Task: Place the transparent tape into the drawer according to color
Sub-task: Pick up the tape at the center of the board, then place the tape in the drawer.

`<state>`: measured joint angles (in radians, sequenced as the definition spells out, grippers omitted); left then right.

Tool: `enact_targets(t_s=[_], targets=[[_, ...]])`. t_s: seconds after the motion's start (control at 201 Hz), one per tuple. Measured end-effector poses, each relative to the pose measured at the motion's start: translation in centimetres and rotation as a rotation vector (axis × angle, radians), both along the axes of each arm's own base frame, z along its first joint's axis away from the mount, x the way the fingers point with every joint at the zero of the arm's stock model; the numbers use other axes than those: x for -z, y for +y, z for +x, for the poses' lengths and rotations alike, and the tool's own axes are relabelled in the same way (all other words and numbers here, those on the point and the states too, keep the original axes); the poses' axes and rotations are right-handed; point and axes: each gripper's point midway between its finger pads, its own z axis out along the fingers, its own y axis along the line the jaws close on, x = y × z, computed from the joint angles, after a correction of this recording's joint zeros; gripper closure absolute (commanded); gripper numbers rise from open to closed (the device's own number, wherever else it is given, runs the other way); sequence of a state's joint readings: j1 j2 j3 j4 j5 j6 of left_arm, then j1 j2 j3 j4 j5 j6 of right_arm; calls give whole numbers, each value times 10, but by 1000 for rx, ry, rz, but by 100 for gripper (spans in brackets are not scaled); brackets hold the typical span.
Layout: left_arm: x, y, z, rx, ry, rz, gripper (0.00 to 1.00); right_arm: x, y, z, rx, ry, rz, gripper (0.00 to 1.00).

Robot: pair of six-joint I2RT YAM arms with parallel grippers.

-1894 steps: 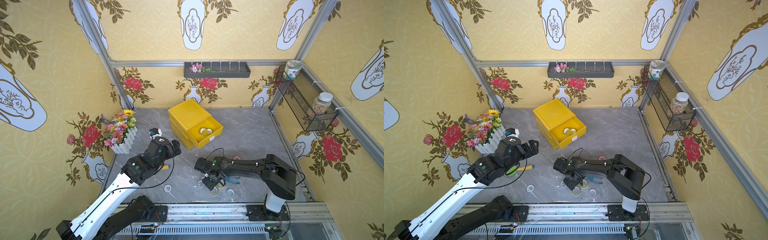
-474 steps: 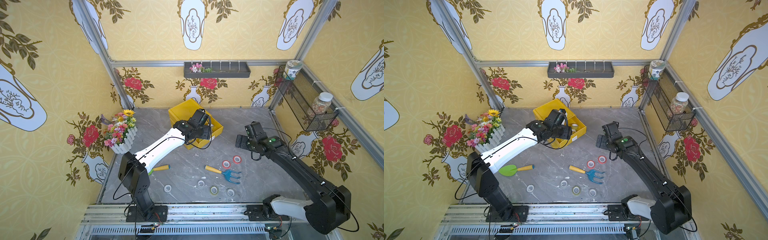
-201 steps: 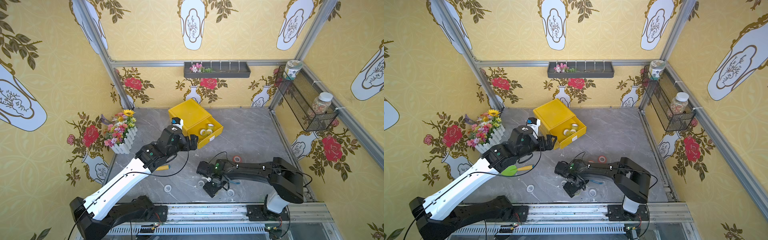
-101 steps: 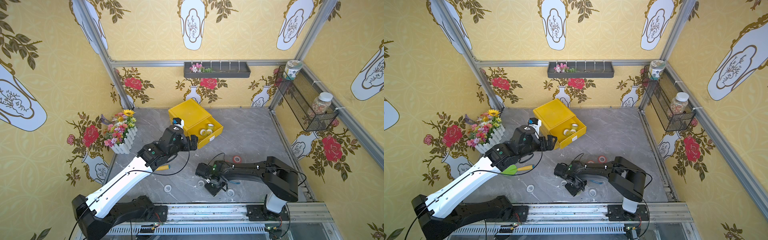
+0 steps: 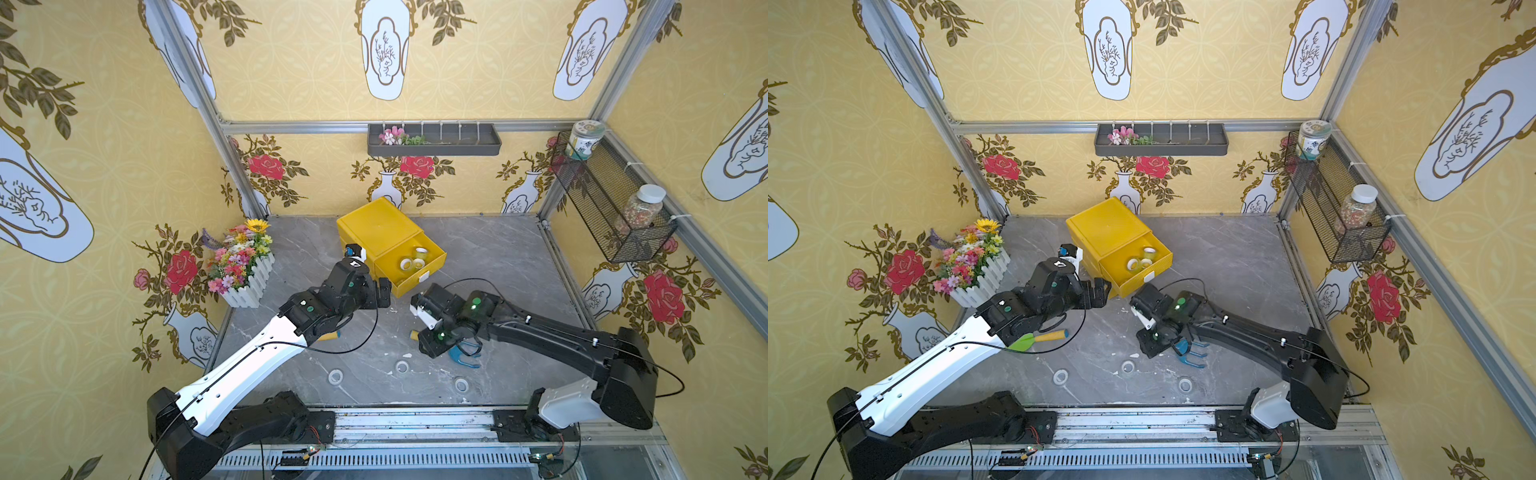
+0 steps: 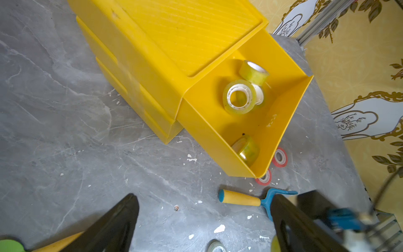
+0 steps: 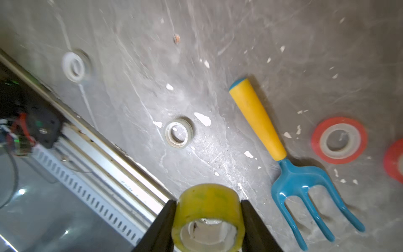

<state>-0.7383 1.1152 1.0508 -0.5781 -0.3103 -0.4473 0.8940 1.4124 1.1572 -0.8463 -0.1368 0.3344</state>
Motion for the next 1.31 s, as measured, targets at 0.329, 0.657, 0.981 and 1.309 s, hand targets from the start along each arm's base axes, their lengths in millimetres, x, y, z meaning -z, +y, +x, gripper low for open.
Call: enact_targets(t_s=[0.329,0.657,0.981,1.309], targets=[[16,8,-7,-23,29,7,0,-116,-13,89,118,-234,184,56],[18,11,-10,-37,39,-4,0,-111,12,177,154,-306,127,52],[19,14,-10,-49,39,3,0,-95,14,200,168,-337,43,23],[0,30,15,-137,18,-34,0,-104,6,199,191,-376,32,5]])
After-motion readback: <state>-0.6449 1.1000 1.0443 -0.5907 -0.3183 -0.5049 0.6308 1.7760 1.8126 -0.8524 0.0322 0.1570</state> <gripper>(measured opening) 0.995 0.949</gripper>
